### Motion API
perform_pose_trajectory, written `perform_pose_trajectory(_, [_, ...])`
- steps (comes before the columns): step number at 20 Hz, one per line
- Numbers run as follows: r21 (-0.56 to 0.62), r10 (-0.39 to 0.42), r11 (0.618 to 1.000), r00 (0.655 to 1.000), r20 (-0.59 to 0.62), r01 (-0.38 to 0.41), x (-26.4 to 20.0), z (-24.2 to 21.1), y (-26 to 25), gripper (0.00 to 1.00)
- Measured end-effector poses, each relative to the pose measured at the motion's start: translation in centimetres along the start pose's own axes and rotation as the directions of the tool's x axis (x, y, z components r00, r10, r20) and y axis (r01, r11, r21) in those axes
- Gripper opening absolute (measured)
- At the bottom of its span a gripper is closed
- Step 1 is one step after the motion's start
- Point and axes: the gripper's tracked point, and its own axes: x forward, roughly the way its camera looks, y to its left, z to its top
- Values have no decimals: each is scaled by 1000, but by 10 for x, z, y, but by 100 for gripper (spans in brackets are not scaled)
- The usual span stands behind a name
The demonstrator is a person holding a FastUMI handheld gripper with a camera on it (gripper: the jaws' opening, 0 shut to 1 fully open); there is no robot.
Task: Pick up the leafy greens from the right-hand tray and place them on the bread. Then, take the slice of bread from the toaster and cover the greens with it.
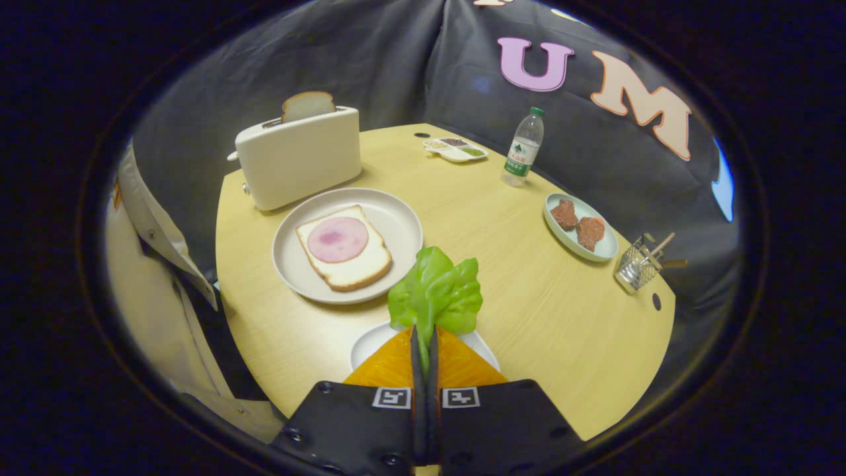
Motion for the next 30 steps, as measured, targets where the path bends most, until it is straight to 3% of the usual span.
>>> perform_pose_trajectory(5, [2,4,1000,999,51,-4,2,38,16,3])
perform_pose_trajectory(12, [-29,72,997,994,78,-70,18,72,54,3])
perform_pose_trajectory(30, [-93,279,957,960,15,-276,77,94,139,4])
